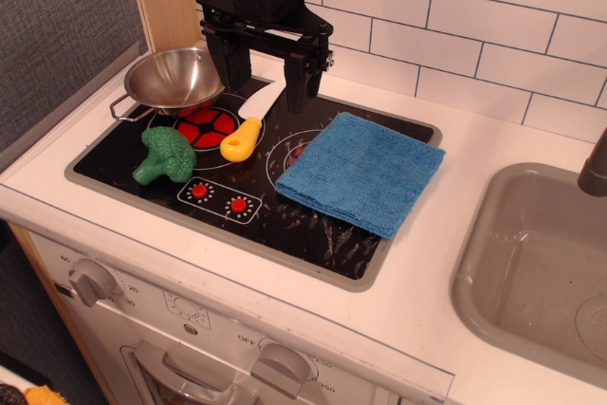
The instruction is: Place the knife on the blue towel
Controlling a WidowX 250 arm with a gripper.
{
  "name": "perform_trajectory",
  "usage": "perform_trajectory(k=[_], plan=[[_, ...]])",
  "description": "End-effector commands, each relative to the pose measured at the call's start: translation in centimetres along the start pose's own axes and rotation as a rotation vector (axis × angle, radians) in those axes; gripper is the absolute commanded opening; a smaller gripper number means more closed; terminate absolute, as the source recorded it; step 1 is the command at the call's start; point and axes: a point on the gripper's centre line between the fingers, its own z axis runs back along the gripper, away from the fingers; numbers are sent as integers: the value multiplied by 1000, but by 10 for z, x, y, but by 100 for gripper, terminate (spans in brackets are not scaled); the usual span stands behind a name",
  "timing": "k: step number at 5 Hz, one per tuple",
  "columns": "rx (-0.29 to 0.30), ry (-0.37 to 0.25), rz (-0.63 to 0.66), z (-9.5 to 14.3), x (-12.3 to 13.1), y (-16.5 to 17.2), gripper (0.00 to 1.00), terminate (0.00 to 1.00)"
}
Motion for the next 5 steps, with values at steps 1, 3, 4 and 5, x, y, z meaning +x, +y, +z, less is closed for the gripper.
perform_trajectory(k=[1,3,4,5], plan=[[0,0,0,0,0,0,100,0],[25,0,167,-22,5,32,100,0],[40,23,221,-47,8,57,100,0],[68,55,238,-67,11,68,100,0]])
